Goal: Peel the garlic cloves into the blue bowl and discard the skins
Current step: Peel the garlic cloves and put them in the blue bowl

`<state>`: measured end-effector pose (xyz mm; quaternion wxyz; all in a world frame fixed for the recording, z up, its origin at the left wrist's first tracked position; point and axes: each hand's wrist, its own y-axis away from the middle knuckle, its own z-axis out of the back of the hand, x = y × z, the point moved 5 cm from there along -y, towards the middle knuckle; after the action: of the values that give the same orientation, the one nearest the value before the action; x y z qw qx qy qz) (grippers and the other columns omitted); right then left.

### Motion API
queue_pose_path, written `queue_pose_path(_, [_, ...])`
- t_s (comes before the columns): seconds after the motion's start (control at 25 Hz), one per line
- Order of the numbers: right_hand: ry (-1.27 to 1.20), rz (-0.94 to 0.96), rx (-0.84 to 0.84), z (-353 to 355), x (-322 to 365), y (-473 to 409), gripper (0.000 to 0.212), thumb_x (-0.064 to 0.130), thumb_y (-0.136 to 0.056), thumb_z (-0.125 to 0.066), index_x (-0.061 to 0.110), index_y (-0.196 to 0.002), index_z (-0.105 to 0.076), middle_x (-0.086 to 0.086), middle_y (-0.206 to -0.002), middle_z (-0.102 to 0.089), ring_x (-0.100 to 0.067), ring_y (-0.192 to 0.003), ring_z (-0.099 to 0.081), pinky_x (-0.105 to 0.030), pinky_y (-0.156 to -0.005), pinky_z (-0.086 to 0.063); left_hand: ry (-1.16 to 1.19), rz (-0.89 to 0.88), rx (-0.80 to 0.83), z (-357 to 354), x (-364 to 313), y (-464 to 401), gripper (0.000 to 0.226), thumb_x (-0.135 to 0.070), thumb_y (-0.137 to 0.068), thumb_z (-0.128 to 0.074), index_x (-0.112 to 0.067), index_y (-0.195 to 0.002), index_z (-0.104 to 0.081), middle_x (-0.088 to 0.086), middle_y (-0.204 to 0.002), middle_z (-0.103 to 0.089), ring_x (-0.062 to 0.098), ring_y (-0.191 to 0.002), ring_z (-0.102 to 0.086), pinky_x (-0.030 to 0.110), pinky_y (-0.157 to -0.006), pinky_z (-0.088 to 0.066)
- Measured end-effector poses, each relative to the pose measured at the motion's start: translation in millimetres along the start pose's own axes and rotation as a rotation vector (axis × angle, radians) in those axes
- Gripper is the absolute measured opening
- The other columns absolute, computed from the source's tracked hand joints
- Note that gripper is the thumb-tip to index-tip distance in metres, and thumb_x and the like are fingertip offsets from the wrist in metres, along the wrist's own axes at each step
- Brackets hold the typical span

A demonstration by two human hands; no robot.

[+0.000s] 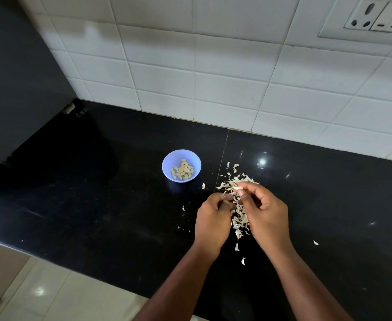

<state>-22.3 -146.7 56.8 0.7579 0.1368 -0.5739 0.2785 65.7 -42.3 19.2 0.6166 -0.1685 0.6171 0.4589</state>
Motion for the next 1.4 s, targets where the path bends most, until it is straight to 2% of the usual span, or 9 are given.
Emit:
queue_pose_path(0.12, [0.186,0.201,0.033,3.7,7.7,1.3,0.019,0.01,-0.094,-0.075,0.023,-0.107,-0.08,0.013,-0.106,-0.069,-0.006,-0.103,-0.068,-0.014,-0.087,-0.05,0.063,-0.038,-0.007,2.2,-10.6,0.3,0.027,-0.041,-0.09,-0.055,-0.019,-0.084,-0.069,0.003,-0.08,-0.072,0.016,-0.075,-0.067,0.048,-0.079,-0.056])
queue_pose_path(0.28, [0.318,0.27,0.133,9.1,8.4,-3.8,0.024,0.008,-0.093,-0.075,0.026,-0.108,-0.08,0.018,-0.105,-0.067,-0.005,-0.101,-0.067,-0.024,-0.083,-0.056,0.219,-0.025,0.036,-3.6,-18.5,4.6,0.022,-0.011,-0.096,-0.051,-0.009,-0.083,-0.068,0.001,-0.073,-0.066,0.011,-0.071,-0.06,0.025,-0.066,-0.048])
queue_pose_path(0.44, [0.534,0.427,0.102,16.3,13.4,-5.0,0.025,0.01,-0.09,-0.078,0.026,-0.109,-0.081,0.016,-0.105,-0.069,-0.002,-0.1,-0.062,-0.025,-0.083,-0.055,0.044,-0.043,0.032,-8.1,-19.7,0.8,0.022,-0.027,-0.086,-0.051,-0.023,-0.075,-0.069,-0.004,-0.069,-0.072,0.013,-0.069,-0.067,0.046,-0.077,-0.059])
queue_pose_path(0.6, [0.566,0.474,0.026,18.4,10.8,-0.4,0.029,0.002,-0.084,-0.082,0.019,-0.107,-0.082,0.01,-0.104,-0.072,-0.008,-0.098,-0.065,-0.026,-0.083,-0.056,-0.052,-0.046,0.002,-7.4,-31.8,4.3,0.021,-0.034,-0.084,-0.056,-0.026,-0.07,-0.069,-0.008,-0.067,-0.073,0.012,-0.067,-0.07,0.041,-0.073,-0.058])
queue_pose_path(0.72, [0.306,0.283,-0.008,16.0,5.9,3.1,0.026,0.0,-0.089,-0.077,0.02,-0.105,-0.083,0.012,-0.104,-0.075,-0.006,-0.099,-0.071,-0.025,-0.086,-0.057,0.05,-0.028,-0.067,-7.8,-30.7,4.7,0.022,-0.018,-0.089,-0.064,-0.016,-0.068,-0.069,-0.004,-0.06,-0.068,0.008,-0.057,-0.061,0.042,-0.07,-0.058])
queue_pose_path(0.88, [-0.375,-0.299,-0.036,-0.1,-10.5,10.2,0.016,0.005,-0.094,-0.072,0.015,-0.101,-0.082,-0.001,-0.098,-0.08,-0.013,-0.093,-0.075,-0.026,-0.084,-0.058,0.181,-0.007,-0.113,-8.7,-28.4,6.4,0.021,-0.011,-0.089,-0.065,-0.014,-0.07,-0.071,-0.001,-0.058,-0.066,0.006,-0.055,-0.059,0.036,-0.064,-0.055])
queue_pose_path(1.08, [-0.85,-0.596,-0.03,-13.4,-13.8,12.2,0.011,0.011,-0.098,-0.065,0.012,-0.103,-0.075,0.0,-0.088,-0.075,-0.009,-0.064,-0.064,-0.02,-0.056,-0.05,0.288,0.028,-0.124,-3.1,-19.6,6.5,0.017,-0.008,-0.092,-0.063,-0.012,-0.079,-0.074,0.003,-0.065,-0.07,0.012,-0.062,-0.061,0.033,-0.066,-0.055])
queue_pose_path(1.2, [-0.893,-0.64,-0.026,-13.5,-18.6,9.0,0.01,0.011,-0.097,-0.066,0.011,-0.104,-0.073,-0.005,-0.101,-0.08,-0.011,-0.071,-0.073,-0.02,-0.055,-0.056,0.233,0.025,-0.129,8.8,-8.6,6.3,0.015,-0.013,-0.094,-0.069,-0.019,-0.085,-0.078,0.004,-0.073,-0.076,0.011,-0.067,-0.065,0.035,-0.075,-0.057])
queue_pose_path(1.4, [-0.612,-0.585,0.062,-29.8,-28.2,-2.9,0.01,0.006,-0.098,-0.067,0.008,-0.104,-0.074,-0.008,-0.089,-0.074,-0.013,-0.063,-0.068,-0.023,-0.054,-0.056,0.1,0.053,-0.219,47.3,3.8,9.5,0.004,-0.027,-0.089,-0.079,-0.031,-0.087,-0.079,-0.009,-0.08,-0.078,0.012,-0.077,-0.073,0.044,-0.083,-0.063])
